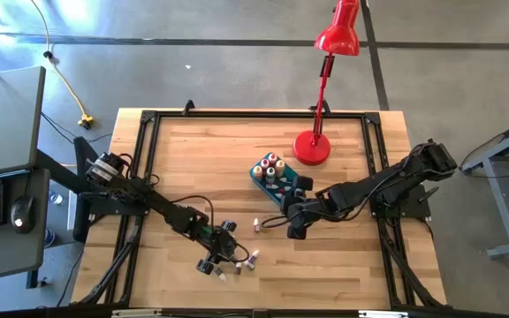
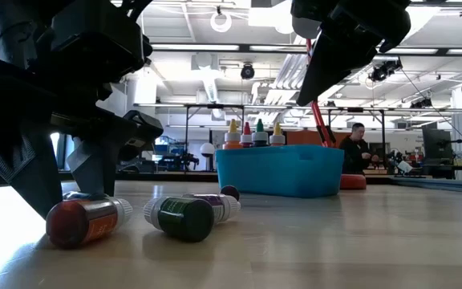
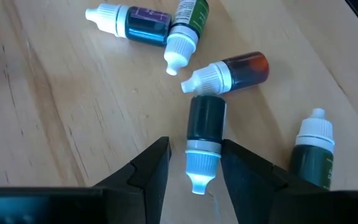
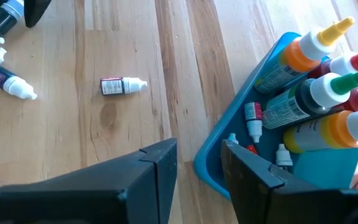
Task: Pick & Place food coloring
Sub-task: Put the small food coloring bottle into the blue container
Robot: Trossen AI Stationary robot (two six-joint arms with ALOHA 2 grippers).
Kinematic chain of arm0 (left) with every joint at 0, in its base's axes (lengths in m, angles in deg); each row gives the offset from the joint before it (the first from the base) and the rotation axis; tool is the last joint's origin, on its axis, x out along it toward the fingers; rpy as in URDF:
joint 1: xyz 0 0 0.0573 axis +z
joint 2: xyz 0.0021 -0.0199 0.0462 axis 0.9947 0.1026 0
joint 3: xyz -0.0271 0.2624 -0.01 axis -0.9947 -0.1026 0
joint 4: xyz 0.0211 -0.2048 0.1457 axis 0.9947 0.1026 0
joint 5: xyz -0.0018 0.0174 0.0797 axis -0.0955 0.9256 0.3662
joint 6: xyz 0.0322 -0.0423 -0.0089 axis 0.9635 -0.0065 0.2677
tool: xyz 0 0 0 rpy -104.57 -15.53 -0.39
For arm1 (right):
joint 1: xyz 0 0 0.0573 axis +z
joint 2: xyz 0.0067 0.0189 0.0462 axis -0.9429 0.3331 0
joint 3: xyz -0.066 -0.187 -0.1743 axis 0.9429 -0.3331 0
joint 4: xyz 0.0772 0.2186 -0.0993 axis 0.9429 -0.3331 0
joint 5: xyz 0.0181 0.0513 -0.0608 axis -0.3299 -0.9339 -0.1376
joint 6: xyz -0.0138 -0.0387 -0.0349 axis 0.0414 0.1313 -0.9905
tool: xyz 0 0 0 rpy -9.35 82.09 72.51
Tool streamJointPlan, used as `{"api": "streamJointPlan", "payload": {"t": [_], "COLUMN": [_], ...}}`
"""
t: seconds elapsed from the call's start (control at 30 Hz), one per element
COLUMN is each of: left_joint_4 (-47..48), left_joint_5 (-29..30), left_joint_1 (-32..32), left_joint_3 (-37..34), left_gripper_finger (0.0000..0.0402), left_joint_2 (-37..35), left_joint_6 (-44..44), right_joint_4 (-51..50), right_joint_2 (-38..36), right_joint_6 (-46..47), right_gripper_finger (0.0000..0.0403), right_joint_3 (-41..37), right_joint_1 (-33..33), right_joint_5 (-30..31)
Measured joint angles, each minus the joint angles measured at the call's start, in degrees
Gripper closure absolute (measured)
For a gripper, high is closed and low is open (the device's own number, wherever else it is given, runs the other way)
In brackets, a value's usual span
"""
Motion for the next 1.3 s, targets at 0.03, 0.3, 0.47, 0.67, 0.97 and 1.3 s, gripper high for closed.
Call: {"api": "streamJointPlan", "payload": {"t": [0.03, 0.3, 0.47, 0.67, 0.97, 1.3], "left_joint_4": [-0.2, -0.7, -0.7, -2.8, -10.6, -10.1], "left_joint_5": [-0.2, 0.9, 1.7, 2.2, 16.9, 19.8], "left_joint_1": [0.0, 0.0, 0.0, 0.1, 4.2, 18.1], "left_joint_3": [0.0, -0.1, -0.1, -0.1, -0.1, 11.1], "left_gripper_finger": [0.0257, 0.0259, 0.0301, 0.0367, 0.035, 0.035], "left_joint_2": [0.0, 0.1, 0.4, 0.4, -1.4, -1.0], "left_joint_6": [-0.5, -2.3, 0.0, 0.2, 1.8, 5.2], "right_joint_4": [0.0, 0.0, 0.0, 0.0, -7.0, -15.4], "right_joint_2": [0.0, 0.0, 0.0, 0.0, 0.0, 0.0], "right_joint_6": [0.0, 0.0, 0.0, 0.0, 6.0, 13.6], "right_gripper_finger": [0.0284, 0.0284, 0.0284, 0.0284, 0.0284, 0.0284], "right_joint_3": [0.0, 0.0, 0.0, 0.0, 0.0, -2.1], "right_joint_1": [0.0, 0.0, 0.0, 0.0, 1.4, 8.0], "right_joint_5": [0.0, 0.0, 0.0, 0.0, -5.3, 1.1]}}
